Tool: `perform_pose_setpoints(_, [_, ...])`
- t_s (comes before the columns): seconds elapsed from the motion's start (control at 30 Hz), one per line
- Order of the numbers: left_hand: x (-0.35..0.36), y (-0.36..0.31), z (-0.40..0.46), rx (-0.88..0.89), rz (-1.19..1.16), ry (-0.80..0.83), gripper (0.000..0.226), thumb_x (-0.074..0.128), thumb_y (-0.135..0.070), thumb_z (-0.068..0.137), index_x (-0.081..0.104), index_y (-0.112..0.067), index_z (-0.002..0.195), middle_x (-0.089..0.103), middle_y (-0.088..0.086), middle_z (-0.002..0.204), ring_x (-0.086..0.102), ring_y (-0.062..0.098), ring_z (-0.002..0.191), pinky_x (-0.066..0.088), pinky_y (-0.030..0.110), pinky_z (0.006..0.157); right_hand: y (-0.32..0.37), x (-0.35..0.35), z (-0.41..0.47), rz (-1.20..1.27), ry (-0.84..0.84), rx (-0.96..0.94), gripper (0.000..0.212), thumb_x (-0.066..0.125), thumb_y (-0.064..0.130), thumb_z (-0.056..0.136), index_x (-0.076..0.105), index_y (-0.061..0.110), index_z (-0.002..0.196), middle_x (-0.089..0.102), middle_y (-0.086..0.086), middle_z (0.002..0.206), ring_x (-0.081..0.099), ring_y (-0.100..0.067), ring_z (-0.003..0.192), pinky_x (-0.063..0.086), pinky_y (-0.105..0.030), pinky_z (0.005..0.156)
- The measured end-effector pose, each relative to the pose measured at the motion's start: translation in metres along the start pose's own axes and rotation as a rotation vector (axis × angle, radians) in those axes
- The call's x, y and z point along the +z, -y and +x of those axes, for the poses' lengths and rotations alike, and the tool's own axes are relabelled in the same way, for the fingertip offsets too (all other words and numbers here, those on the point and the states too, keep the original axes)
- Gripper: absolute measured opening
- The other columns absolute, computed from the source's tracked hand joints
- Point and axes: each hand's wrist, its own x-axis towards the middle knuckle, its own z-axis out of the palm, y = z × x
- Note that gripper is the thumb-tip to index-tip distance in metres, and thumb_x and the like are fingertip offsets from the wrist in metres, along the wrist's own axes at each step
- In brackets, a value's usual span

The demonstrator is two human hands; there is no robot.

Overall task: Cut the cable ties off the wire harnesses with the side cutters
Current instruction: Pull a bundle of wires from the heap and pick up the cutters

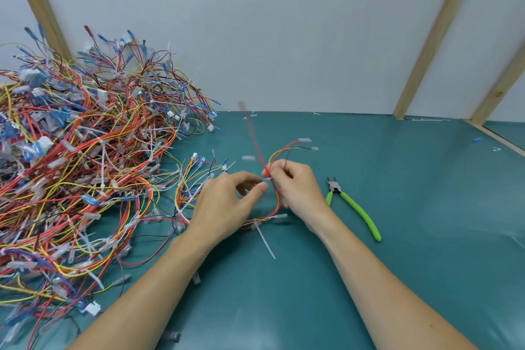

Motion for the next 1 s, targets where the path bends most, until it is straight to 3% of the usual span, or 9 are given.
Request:
perform_pose_setpoints(0.07, [0.0, 0.001, 0.0, -0.03, -0.022, 0.051, 0.023, 0.063, -0.05, 0.093, 0.076, -0.031, 0.093, 0.073, -0.018, 0.077, 0.064, -0.001, 0.076, 0.048, 0.025, 0.074, 0.0, 0.006, -0.003, -0.187, 0.024, -0.105, 0.028, 0.059, 0.02, 0.099, 0.066, 0.02, 0.072, 0.059, -0.001, 0.06, 0.046, -0.007, 0.058, 0.041, -0.034, 0.06])
perform_pose_setpoints(0.17, [0.0, 0.006, 0.0, -0.124, -0.129, 0.073, 0.042, 0.052, -0.056, 0.095, 0.073, -0.026, 0.074, 0.068, -0.01, 0.064, 0.053, 0.009, 0.057, 0.041, 0.031, 0.062, -0.002, 0.008, -0.006, -0.256, 0.021, -0.153, 0.026, 0.063, 0.028, 0.097, 0.069, 0.021, 0.073, 0.047, 0.009, 0.051, 0.037, -0.007, 0.051, 0.03, -0.023, 0.052])
perform_pose_setpoints(0.23, [-0.001, 0.007, 0.002, -0.176, -0.183, 0.064, 0.046, 0.049, -0.053, 0.098, 0.072, -0.025, 0.071, 0.07, -0.01, 0.065, 0.057, 0.022, 0.061, 0.046, 0.037, 0.065, -0.001, 0.009, -0.008, -0.26, 0.033, -0.163, 0.02, 0.065, 0.029, 0.095, 0.072, 0.023, 0.078, 0.045, 0.01, 0.051, 0.036, -0.008, 0.05, 0.031, -0.024, 0.052])
perform_pose_setpoints(0.37, [0.002, 0.009, 0.004, -0.213, -0.142, 0.007, 0.042, 0.047, -0.04, 0.104, 0.071, -0.023, 0.075, 0.069, -0.011, 0.064, 0.063, 0.022, 0.069, 0.048, 0.036, 0.069, 0.0, 0.012, -0.01, -0.298, 0.088, -0.172, 0.005, 0.069, 0.029, 0.087, 0.073, 0.027, 0.089, 0.048, 0.011, 0.055, 0.042, -0.007, 0.051, 0.038, -0.03, 0.058])
perform_pose_setpoints(0.5, [0.0, 0.01, 0.006, -0.204, -0.209, -0.155, 0.035, 0.047, -0.03, 0.105, 0.075, -0.022, 0.085, 0.069, 0.003, 0.064, 0.061, 0.028, 0.062, 0.049, 0.038, 0.065, -0.001, 0.011, -0.009, -0.354, 0.076, -0.042, 0.043, 0.075, 0.059, 0.077, 0.063, 0.035, 0.111, 0.056, 0.013, 0.068, 0.055, -0.003, 0.063, 0.041, -0.029, 0.062])
perform_pose_setpoints(0.63, [-0.011, 0.003, 0.006, -0.138, -0.356, -0.23, 0.032, 0.043, -0.03, 0.107, 0.073, -0.02, 0.103, 0.074, -0.003, 0.075, 0.06, 0.016, 0.063, 0.051, 0.036, 0.068, -0.003, -0.003, -0.006, -0.652, 0.159, 0.014, 0.033, 0.059, 0.059, 0.089, 0.069, 0.03, 0.079, 0.055, 0.011, 0.055, 0.059, -0.016, 0.07, 0.038, -0.031, 0.058])
perform_pose_setpoints(0.73, [-0.021, -0.002, 0.006, -0.059, -0.353, -0.23, 0.026, 0.048, -0.025, 0.106, 0.073, -0.018, 0.107, 0.075, -0.005, 0.078, 0.066, 0.016, 0.067, 0.051, 0.032, 0.063, -0.002, -0.012, 0.001, -0.54, 0.001, 0.043, 0.043, 0.046, 0.044, 0.1, 0.066, 0.021, 0.07, 0.053, 0.008, 0.05, 0.057, -0.023, 0.066, 0.038, -0.033, 0.057])
perform_pose_setpoints(0.9, [-0.049, 0.018, 0.013, -0.045, -0.183, -0.61, 0.021, 0.049, -0.013, 0.098, 0.067, -0.019, 0.107, 0.071, -0.008, 0.076, 0.059, 0.007, 0.058, 0.044, 0.025, 0.058, -0.011, -0.043, 0.02, -0.256, -0.247, 0.191, 0.047, 0.054, 0.035, 0.098, 0.061, 0.017, 0.056, 0.047, 0.006, 0.039, 0.048, -0.018, 0.042, 0.037, -0.029, 0.05])
perform_pose_setpoints(1.0, [-0.047, 0.041, 0.015, -0.21, 0.25, -0.203, 0.047, 0.05, 0.002, 0.087, 0.06, -0.02, 0.127, 0.069, 0.002, 0.116, 0.06, 0.023, 0.104, 0.047, 0.04, 0.088, -0.015, -0.053, 0.02, 0.043, -0.289, 0.29, 0.038, 0.062, 0.025, 0.095, 0.064, 0.015, 0.058, 0.045, 0.004, 0.041, 0.039, -0.015, 0.036, 0.039, -0.024, 0.038])
